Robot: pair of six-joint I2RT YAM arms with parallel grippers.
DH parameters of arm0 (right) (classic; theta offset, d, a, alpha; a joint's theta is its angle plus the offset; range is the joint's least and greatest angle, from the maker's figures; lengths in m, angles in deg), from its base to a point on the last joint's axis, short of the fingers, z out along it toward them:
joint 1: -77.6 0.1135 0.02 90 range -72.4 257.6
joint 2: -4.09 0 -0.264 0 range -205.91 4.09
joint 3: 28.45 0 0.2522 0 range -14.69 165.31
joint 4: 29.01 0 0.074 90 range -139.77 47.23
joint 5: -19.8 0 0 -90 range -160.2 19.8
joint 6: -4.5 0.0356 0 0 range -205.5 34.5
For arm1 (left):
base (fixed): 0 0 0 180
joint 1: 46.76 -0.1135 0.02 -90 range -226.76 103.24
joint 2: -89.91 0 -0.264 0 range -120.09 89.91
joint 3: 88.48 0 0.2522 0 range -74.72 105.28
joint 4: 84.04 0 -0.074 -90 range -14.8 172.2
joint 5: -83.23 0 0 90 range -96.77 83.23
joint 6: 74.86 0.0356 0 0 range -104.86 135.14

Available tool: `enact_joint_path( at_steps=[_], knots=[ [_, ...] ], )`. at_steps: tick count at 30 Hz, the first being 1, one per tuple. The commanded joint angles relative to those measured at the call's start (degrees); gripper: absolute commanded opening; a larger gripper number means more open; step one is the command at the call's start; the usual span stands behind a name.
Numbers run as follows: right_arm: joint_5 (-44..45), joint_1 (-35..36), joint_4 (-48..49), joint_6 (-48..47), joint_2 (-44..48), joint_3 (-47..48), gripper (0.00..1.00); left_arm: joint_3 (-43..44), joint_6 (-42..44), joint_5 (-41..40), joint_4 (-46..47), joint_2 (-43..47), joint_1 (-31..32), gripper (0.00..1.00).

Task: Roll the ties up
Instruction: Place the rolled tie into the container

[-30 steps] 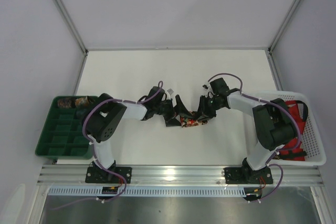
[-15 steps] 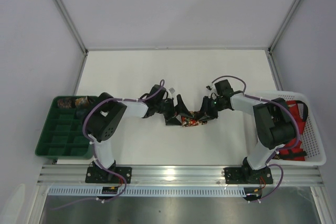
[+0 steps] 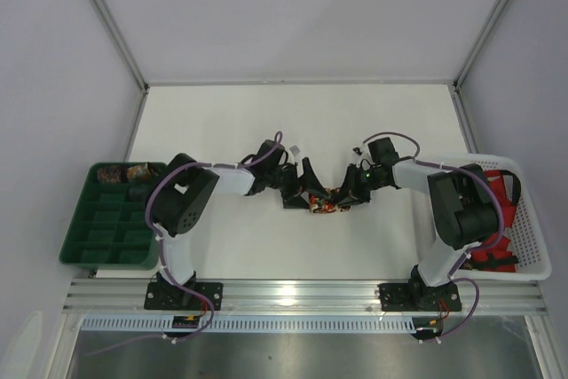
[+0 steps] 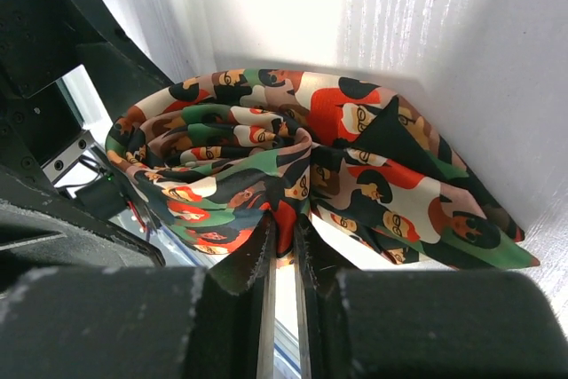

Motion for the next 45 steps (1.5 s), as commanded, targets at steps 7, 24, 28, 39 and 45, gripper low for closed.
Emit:
enact_joint_path(
  at_steps=[7, 24, 28, 39, 45],
  knots=[
    [4.8, -1.3, 0.4, -0.8, -3.7, -2.0, 0.10, 4.1, 4.4, -2.5, -4.0, -2.4, 1.6, 0.91],
    [3.9, -1.9, 1.4, -0.5, -4.9, -2.3, 0.09, 9.4, 5.8, -5.5, -9.3, -5.1, 4.6, 0.88],
    [3.4, -2.1, 1.2, -0.9, -4.7, -1.8, 0.10, 10.7, 6.7, -6.8, -12.5, -6.5, 4.6, 0.85],
    [2.9, -2.1, 0.7, -0.5, -4.5, -1.1, 0.11, 10.8, 6.3, -9.0, -12.9, -7.3, 4.7, 0.61],
    [2.8, -2.1, 0.6, -0.6, -4.3, -1.2, 0.11, 11.6, 6.4, -9.6, -13.4, -8.0, 4.8, 0.52]
  ],
)
